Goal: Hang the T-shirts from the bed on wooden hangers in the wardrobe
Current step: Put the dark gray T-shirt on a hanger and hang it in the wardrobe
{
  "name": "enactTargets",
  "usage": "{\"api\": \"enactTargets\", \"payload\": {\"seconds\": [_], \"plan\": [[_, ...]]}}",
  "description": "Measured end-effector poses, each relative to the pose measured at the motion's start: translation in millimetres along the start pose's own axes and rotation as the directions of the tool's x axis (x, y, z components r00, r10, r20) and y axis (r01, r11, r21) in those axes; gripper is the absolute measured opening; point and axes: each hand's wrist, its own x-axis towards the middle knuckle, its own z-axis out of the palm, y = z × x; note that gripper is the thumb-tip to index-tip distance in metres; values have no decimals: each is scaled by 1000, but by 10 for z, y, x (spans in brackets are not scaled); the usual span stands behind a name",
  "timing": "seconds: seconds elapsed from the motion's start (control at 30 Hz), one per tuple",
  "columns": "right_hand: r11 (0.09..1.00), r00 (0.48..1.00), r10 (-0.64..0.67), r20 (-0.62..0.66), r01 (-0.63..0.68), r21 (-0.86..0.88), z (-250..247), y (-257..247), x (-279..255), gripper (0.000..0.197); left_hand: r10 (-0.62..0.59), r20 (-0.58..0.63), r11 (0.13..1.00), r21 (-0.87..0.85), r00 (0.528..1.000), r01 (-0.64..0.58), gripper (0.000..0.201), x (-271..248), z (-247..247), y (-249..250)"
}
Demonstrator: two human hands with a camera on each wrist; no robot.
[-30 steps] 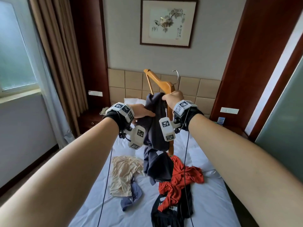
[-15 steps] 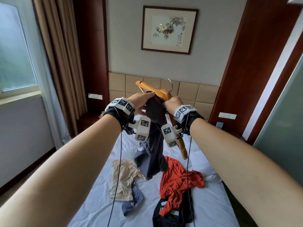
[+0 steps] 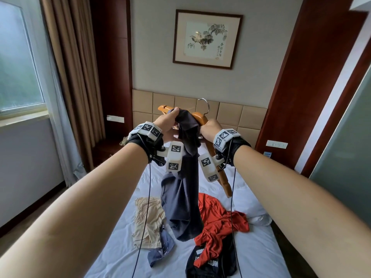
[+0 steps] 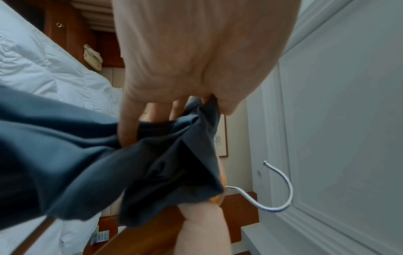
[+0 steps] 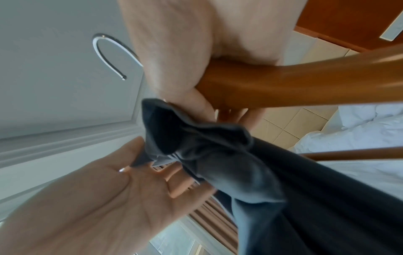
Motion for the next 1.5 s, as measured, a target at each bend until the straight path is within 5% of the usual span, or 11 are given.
{"api": "enactTargets", "payload": {"seconds": [0.27, 0.5, 0.97, 1.23, 1.37, 1.5], "plan": [[993, 991, 44, 127, -57, 100, 68, 206, 12, 9, 136, -184, 945, -271, 973, -183, 39, 159, -16, 126], [989, 960, -72, 272, 33, 144, 173, 286, 10, 39, 143, -246, 904, -363, 959, -228, 44, 198, 30, 209], [1000, 988, 14, 152, -12, -10, 344, 135, 34, 17, 168, -264, 871, -412, 950, -269, 39, 196, -40, 215], [998, 998, 31, 49, -34, 50, 229, 190, 37, 18, 100, -180, 964, -227, 978, -140, 27, 106, -201, -2], [996, 1000, 26, 13, -27, 84, 191, 190, 32, 13, -10, -75, 1000, -21, 997, 8, 18, 35, -175, -212], [997, 999, 40, 12, -40, 69, 225, 252, 4, 21, -22, 20, 985, 174, 1000, 18, 19, -11, -100, -358]]}}
